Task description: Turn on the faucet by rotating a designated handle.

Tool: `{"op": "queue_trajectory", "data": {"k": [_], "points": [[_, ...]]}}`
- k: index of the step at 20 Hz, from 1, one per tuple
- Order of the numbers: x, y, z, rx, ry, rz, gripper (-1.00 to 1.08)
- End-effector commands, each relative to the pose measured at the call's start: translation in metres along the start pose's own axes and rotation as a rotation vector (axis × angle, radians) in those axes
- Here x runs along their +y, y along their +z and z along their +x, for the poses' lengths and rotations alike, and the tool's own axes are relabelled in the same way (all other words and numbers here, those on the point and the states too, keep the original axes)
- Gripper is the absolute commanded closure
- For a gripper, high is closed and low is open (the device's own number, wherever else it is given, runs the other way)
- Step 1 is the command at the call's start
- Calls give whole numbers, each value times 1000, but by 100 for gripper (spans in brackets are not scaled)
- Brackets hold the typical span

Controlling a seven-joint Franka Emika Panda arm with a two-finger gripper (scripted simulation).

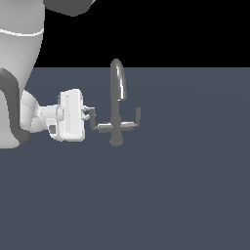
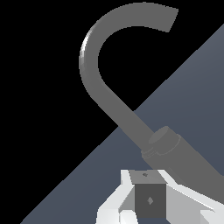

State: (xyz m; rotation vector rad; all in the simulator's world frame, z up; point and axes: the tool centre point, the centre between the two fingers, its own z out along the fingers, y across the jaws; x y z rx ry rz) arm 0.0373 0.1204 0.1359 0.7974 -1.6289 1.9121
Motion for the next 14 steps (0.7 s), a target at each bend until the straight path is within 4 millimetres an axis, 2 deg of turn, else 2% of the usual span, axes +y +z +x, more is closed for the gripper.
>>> {"op": "queue_trajectory", "data": {"k": [1,10,12,14], "points": [[3,1,6,0,0,0,108],[13,2,26,0,-1,0,108],[13,2,20,-7,-3,3,108],[19,2,23,-6,-3,3,108]]}}
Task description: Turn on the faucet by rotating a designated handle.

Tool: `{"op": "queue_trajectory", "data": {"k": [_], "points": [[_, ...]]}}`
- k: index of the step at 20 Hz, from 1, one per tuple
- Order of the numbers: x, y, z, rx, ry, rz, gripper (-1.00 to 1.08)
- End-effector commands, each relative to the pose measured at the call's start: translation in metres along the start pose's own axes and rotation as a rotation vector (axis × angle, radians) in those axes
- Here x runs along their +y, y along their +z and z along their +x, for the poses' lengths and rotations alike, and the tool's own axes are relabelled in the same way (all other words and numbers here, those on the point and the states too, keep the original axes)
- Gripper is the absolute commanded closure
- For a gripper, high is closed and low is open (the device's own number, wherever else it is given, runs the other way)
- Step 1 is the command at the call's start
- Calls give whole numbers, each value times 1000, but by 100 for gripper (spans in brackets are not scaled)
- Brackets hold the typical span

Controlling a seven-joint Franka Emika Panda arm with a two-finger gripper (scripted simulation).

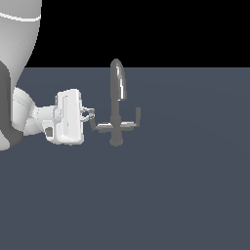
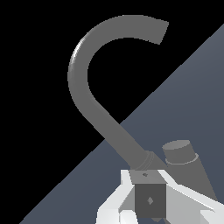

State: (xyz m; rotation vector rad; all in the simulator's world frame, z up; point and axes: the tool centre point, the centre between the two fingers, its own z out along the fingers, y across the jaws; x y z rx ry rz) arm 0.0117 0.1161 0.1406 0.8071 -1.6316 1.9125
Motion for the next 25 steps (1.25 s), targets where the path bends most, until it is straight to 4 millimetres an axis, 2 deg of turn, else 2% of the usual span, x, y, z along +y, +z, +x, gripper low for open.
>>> {"op": "queue_trajectory", "data": {"k": [1,13,14,15,23,25], "points": [[7,0,4,2,-2,1,108],[46,0,25,7,0,-1,108],[46,0,25,7,0,-1,108],[32,2,22,0,17,-1,108],[87,-4,4,7,2,-2,108],[93,-4,2,8,0,-2,108]]}}
